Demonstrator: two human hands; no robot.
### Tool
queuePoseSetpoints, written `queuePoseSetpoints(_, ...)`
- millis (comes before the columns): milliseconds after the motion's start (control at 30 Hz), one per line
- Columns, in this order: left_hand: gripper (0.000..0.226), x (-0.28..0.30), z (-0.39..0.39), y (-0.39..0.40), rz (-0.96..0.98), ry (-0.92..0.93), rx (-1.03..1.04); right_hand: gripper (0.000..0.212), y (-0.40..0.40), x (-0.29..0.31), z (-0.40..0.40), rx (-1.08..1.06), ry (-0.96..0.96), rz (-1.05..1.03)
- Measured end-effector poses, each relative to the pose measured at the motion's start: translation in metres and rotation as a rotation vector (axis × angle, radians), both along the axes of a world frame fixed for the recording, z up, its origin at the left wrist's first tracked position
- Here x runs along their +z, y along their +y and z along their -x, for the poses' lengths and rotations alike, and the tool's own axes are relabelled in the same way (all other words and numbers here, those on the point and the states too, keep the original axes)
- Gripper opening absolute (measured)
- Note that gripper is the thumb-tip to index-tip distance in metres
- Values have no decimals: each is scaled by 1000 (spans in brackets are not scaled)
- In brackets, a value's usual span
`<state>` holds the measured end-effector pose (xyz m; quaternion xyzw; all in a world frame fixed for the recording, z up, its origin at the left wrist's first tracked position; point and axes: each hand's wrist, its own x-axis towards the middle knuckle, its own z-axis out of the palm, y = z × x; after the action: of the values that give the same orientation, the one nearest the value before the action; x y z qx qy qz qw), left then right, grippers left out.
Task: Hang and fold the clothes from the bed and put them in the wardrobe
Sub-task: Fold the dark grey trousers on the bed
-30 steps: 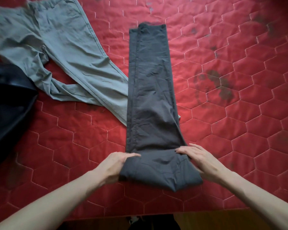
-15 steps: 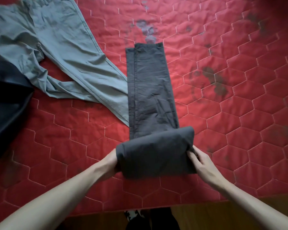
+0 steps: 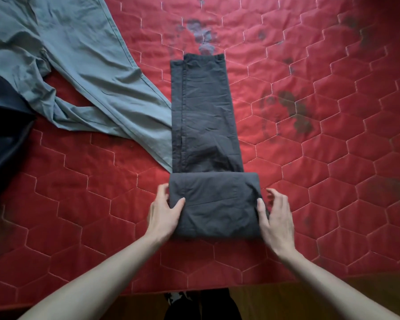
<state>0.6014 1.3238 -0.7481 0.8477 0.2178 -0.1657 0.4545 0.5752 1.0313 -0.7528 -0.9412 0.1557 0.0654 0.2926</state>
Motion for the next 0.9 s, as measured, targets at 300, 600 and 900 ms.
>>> queuePoseSetpoints(300,68,-18,-11,-17,-639,-538,-1128,63,23,-19,-43,913,-165,367)
queuePoseSetpoints(600,73,-59,-15,6,-659,-456,-1219,69,0,-58,-60,1016,-31,414)
queuePoseSetpoints(900,71,-36,-35,51,-738,-613,-1382,92,-54,-28,-96,1335,-76,534)
